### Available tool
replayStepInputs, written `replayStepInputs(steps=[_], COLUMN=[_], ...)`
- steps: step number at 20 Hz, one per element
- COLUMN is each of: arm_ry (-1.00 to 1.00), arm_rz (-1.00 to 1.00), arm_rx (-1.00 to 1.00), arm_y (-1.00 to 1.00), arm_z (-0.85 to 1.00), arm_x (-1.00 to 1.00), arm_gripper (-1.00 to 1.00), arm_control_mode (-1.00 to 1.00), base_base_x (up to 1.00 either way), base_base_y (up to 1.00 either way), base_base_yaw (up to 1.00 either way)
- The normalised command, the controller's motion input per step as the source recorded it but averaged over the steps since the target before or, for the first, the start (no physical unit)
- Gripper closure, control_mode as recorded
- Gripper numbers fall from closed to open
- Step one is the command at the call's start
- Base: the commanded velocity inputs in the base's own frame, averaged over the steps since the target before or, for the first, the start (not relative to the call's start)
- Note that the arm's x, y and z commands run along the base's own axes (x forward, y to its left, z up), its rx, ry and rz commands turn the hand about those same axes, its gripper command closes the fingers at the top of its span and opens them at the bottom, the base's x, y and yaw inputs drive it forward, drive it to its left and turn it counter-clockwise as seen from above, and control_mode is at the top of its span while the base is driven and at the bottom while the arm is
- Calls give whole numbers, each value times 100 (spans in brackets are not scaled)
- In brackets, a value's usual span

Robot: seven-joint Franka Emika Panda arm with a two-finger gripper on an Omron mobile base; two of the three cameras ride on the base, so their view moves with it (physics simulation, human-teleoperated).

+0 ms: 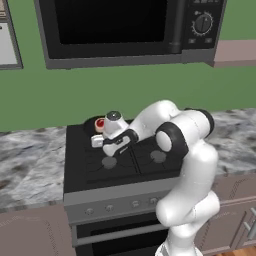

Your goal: Pick up the pan with the steak in it and place it on the dining table. Then place the steak on the plate.

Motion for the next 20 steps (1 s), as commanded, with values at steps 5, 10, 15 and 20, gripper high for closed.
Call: replayStepInputs(steps=[5,10,15,20], arm_ry=[-17,-8,0,0], arm_rz=[-5,-1,0,0], arm_rx=[9,9,6,3], arm_y=[-1,-12,-17,-24], arm_z=[91,83,76,56], arm_x=[-41,-75,-86,-94], arm_gripper=[100,100,100,100], arm_control_mode=[-100,-100,-100,-100], base_base_x=[0,0,0,0], base_base_y=[0,0,0,0], base_base_yaw=[0,0,0,0])
